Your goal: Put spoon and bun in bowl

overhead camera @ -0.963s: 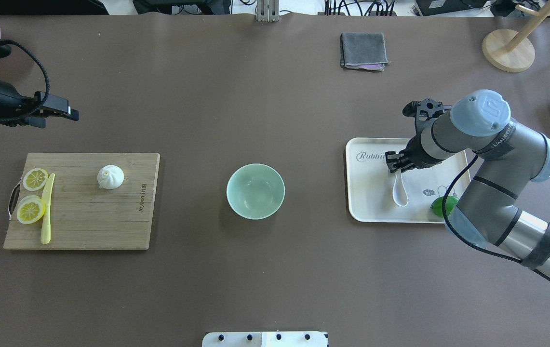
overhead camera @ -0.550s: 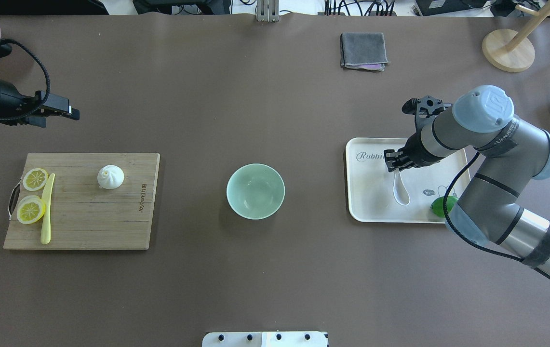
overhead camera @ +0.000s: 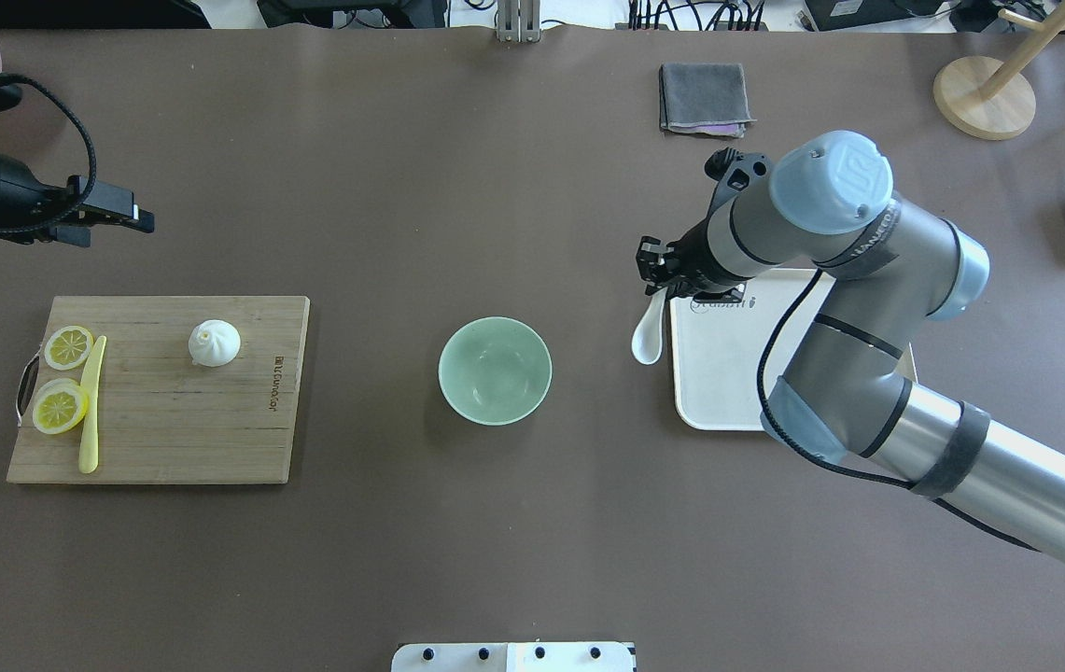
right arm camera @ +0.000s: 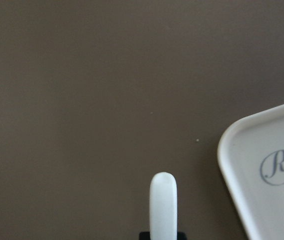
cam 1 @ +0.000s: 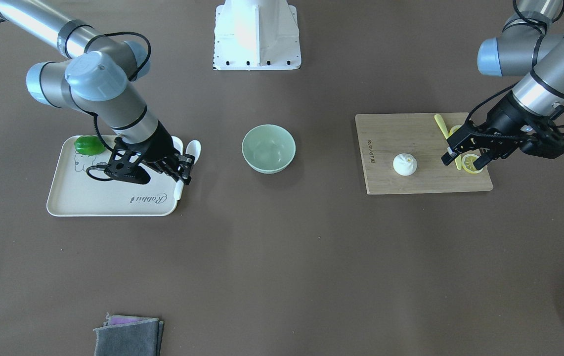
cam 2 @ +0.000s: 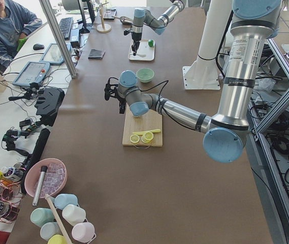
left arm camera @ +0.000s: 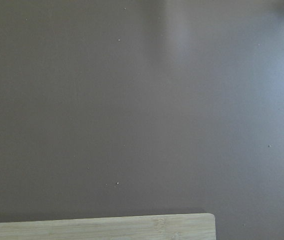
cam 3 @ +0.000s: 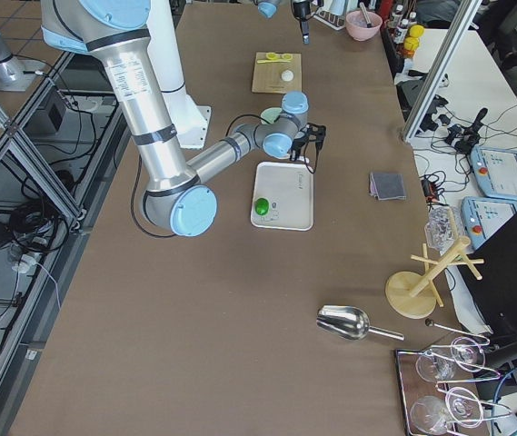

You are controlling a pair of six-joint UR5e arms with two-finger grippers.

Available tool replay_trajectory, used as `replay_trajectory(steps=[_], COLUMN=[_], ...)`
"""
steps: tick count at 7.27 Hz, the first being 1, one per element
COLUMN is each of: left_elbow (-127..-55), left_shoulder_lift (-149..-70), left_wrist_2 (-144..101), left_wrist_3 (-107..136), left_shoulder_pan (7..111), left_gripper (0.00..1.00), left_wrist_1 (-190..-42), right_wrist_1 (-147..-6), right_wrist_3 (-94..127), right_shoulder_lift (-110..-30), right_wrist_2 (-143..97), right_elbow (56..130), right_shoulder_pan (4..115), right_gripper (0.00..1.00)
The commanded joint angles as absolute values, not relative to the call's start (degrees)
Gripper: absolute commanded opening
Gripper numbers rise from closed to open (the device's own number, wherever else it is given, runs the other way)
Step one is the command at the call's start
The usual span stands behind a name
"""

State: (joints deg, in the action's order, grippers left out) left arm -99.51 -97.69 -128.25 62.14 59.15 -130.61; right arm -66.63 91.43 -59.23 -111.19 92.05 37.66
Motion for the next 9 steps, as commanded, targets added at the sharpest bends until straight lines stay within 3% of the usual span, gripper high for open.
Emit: replay_trajectory(steps=[1,3,4,5,9], left_elbow=[-99.23,-99.14,-99.4,-99.23,-100.28], left_shoulder_lift=[-97.65,-97.82,-97.91,-98.0,-97.22], left_wrist_2=[-128.32,-128.32,-128.32,-128.32,-118.79], left_wrist_3=[62.14,62.14,62.14,62.14,67.5], left_shoulder_pan=[59.15,58.97,58.97,58.63,49.0], left_gripper=[0.98,0.98,0.98,0.98,0.97], left_wrist_1=[-130.61,-130.61,-130.61,-130.61,-130.52], right_wrist_1=[-72.49,-72.68,-72.6,-72.6,-75.93], right_wrist_3=[101.93,105.55,105.47,104.95,100.31], right_shoulder_lift=[-50.04,-49.22,-49.22,-49.31,-53.07], right_wrist_2=[-105.91,-99.26,-98.97,-98.96,-107.12], right_elbow=[89.74,89.39,89.3,89.56,97.63], right_shoulder_pan=[33.41,29.81,29.45,29.44,35.93], right_gripper=[0.0,0.0,0.33,0.99,1.0])
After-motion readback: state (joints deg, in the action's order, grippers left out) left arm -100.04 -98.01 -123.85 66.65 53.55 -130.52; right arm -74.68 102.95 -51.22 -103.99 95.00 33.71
